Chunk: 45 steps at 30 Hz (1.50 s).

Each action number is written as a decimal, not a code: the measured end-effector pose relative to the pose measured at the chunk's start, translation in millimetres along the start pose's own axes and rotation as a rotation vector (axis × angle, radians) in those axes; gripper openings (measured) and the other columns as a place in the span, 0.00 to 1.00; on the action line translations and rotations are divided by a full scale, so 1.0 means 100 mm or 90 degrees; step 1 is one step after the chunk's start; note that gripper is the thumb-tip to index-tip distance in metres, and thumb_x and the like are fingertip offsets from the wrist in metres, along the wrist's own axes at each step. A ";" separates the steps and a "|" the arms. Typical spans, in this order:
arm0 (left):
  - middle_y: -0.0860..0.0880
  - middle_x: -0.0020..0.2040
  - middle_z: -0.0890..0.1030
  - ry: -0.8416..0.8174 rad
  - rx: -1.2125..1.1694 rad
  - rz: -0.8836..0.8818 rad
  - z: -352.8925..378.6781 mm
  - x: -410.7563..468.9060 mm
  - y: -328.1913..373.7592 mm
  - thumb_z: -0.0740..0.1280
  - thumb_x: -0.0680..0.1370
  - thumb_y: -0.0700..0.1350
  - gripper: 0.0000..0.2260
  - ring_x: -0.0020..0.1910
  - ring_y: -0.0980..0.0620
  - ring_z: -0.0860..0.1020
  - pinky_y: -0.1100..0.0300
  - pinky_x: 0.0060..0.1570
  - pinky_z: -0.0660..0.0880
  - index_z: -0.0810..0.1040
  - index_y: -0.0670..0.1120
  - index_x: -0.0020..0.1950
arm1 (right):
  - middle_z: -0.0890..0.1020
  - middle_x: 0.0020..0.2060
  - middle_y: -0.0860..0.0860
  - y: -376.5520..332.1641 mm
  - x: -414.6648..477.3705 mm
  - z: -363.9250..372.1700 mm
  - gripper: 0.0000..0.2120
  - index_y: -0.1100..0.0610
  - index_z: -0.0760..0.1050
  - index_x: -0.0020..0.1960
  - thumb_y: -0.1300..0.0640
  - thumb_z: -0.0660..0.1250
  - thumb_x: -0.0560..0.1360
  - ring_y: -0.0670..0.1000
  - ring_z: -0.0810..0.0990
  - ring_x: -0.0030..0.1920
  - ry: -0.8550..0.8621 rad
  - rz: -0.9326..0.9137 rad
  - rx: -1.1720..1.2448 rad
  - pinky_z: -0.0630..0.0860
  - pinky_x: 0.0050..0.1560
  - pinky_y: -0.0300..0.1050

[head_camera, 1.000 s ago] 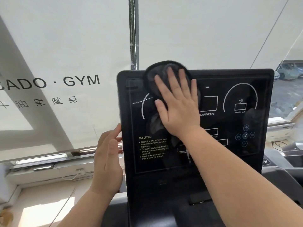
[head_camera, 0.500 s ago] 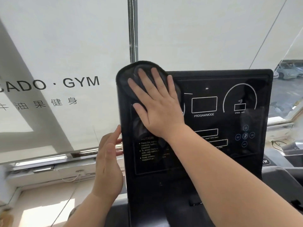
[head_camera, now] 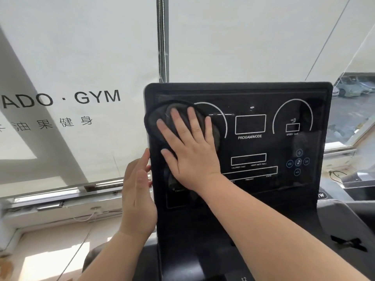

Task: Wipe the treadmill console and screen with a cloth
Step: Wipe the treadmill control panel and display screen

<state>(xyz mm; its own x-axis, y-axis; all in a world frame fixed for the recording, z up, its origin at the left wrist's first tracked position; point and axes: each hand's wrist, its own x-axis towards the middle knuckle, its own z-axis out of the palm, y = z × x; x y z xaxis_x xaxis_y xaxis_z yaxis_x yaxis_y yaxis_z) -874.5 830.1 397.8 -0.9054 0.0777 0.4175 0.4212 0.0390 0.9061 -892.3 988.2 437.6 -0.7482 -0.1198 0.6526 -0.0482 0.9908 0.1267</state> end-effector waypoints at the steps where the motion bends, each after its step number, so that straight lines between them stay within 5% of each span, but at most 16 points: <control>1: 0.62 0.64 0.76 0.011 0.012 0.006 0.02 -0.01 0.00 0.46 0.82 0.68 0.32 0.69 0.49 0.74 0.39 0.64 0.73 0.70 0.51 0.77 | 0.54 0.83 0.50 0.06 -0.08 0.02 0.29 0.44 0.55 0.83 0.41 0.55 0.84 0.58 0.46 0.83 -0.003 -0.028 -0.004 0.44 0.80 0.67; 3: 0.66 0.64 0.75 0.020 0.039 0.003 0.07 -0.02 -0.01 0.46 0.82 0.68 0.32 0.69 0.49 0.73 0.38 0.66 0.72 0.69 0.51 0.77 | 0.53 0.83 0.49 0.24 -0.24 0.06 0.29 0.44 0.57 0.82 0.41 0.56 0.83 0.57 0.46 0.83 0.009 -0.034 -0.007 0.46 0.80 0.66; 6: 0.72 0.65 0.72 0.006 0.074 0.026 0.09 -0.05 -0.04 0.48 0.86 0.55 0.23 0.72 0.53 0.71 0.39 0.69 0.71 0.68 0.52 0.78 | 0.54 0.82 0.50 0.63 -0.51 0.09 0.30 0.45 0.57 0.82 0.41 0.56 0.82 0.59 0.50 0.83 0.037 0.111 0.001 0.47 0.80 0.66; 10: 0.64 0.71 0.73 -0.036 0.001 -0.048 -0.01 -0.06 -0.04 0.49 0.80 0.69 0.32 0.75 0.54 0.69 0.41 0.73 0.67 0.68 0.55 0.78 | 0.53 0.83 0.55 1.19 -0.99 0.06 0.32 0.49 0.54 0.83 0.42 0.52 0.81 0.61 0.47 0.83 0.015 0.354 0.037 0.47 0.79 0.70; 15: 0.63 0.73 0.71 -0.013 -0.021 -0.082 0.05 -0.11 -0.04 0.50 0.79 0.66 0.30 0.76 0.54 0.68 0.42 0.75 0.65 0.68 0.55 0.78 | 0.48 0.83 0.59 0.91 -0.71 0.07 0.35 0.52 0.48 0.84 0.38 0.46 0.81 0.65 0.43 0.82 0.045 0.550 0.108 0.45 0.77 0.74; 17: 0.62 0.74 0.71 0.001 -0.022 -0.087 0.09 -0.14 -0.06 0.50 0.79 0.66 0.30 0.76 0.54 0.67 0.42 0.75 0.64 0.67 0.55 0.78 | 0.48 0.83 0.62 0.53 -0.56 0.09 0.37 0.54 0.48 0.84 0.36 0.47 0.81 0.68 0.43 0.81 0.036 0.491 0.097 0.44 0.77 0.74; 22: 0.55 0.79 0.67 0.039 0.038 -0.036 0.22 -0.23 -0.08 0.48 0.83 0.61 0.29 0.79 0.53 0.62 0.42 0.78 0.59 0.63 0.50 0.81 | 0.50 0.82 0.61 -0.17 -0.74 0.23 0.37 0.50 0.49 0.84 0.35 0.54 0.81 0.67 0.41 0.82 -0.053 0.135 0.005 0.41 0.78 0.72; 27: 0.53 0.79 0.66 0.027 0.067 -0.018 0.20 -0.23 -0.13 0.48 0.83 0.59 0.28 0.80 0.53 0.62 0.42 0.78 0.59 0.63 0.49 0.81 | 0.53 0.83 0.49 0.15 -1.14 0.30 0.33 0.42 0.53 0.82 0.36 0.59 0.80 0.59 0.48 0.83 -0.056 -0.096 -0.024 0.46 0.80 0.66; 30: 0.54 0.79 0.67 -0.018 0.061 -0.027 0.07 -0.22 -0.21 0.48 0.83 0.62 0.28 0.79 0.49 0.64 0.38 0.75 0.62 0.63 0.52 0.81 | 0.52 0.82 0.48 0.60 -1.30 0.28 0.33 0.41 0.53 0.82 0.37 0.59 0.80 0.58 0.49 0.83 -0.044 -0.034 -0.038 0.48 0.80 0.67; 33: 0.59 0.78 0.68 -0.063 0.082 -0.053 -0.03 -0.31 -0.23 0.49 0.82 0.61 0.27 0.77 0.52 0.66 0.39 0.74 0.64 0.63 0.55 0.80 | 0.52 0.82 0.53 0.97 -1.52 0.22 0.33 0.45 0.52 0.82 0.39 0.56 0.81 0.61 0.47 0.83 -0.048 0.176 -0.007 0.48 0.79 0.70; 37: 0.55 0.77 0.70 -0.047 0.143 -0.055 -0.03 -0.46 -0.18 0.50 0.81 0.58 0.28 0.76 0.56 0.66 0.45 0.76 0.62 0.66 0.51 0.79 | 0.47 0.83 0.60 0.70 -1.46 0.22 0.34 0.49 0.46 0.84 0.40 0.51 0.82 0.65 0.41 0.82 -0.066 0.373 0.040 0.45 0.78 0.73; 43: 0.50 0.78 0.68 -0.012 0.221 -0.065 0.11 -0.59 -0.14 0.49 0.80 0.59 0.31 0.78 0.51 0.62 0.47 0.78 0.59 0.63 0.47 0.80 | 0.52 0.82 0.56 -0.25 -1.58 0.27 0.34 0.47 0.48 0.84 0.40 0.55 0.82 0.67 0.46 0.81 -0.146 0.141 0.021 0.44 0.78 0.72; 45: 0.52 0.79 0.65 -0.017 0.237 -0.071 0.13 -0.62 -0.14 0.49 0.80 0.59 0.31 0.79 0.56 0.59 0.55 0.78 0.54 0.61 0.48 0.81 | 0.52 0.82 0.52 -0.23 -1.62 0.26 0.32 0.44 0.50 0.83 0.39 0.55 0.83 0.64 0.46 0.81 -0.157 0.097 0.026 0.45 0.78 0.71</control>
<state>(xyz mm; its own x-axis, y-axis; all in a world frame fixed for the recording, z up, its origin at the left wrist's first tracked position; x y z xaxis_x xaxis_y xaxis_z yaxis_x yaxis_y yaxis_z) -824.1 837.2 358.5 -0.9471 0.0782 0.3114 0.3154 0.4076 0.8569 -787.5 986.5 309.5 -0.8870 0.0445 0.4595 0.0541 0.9985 0.0078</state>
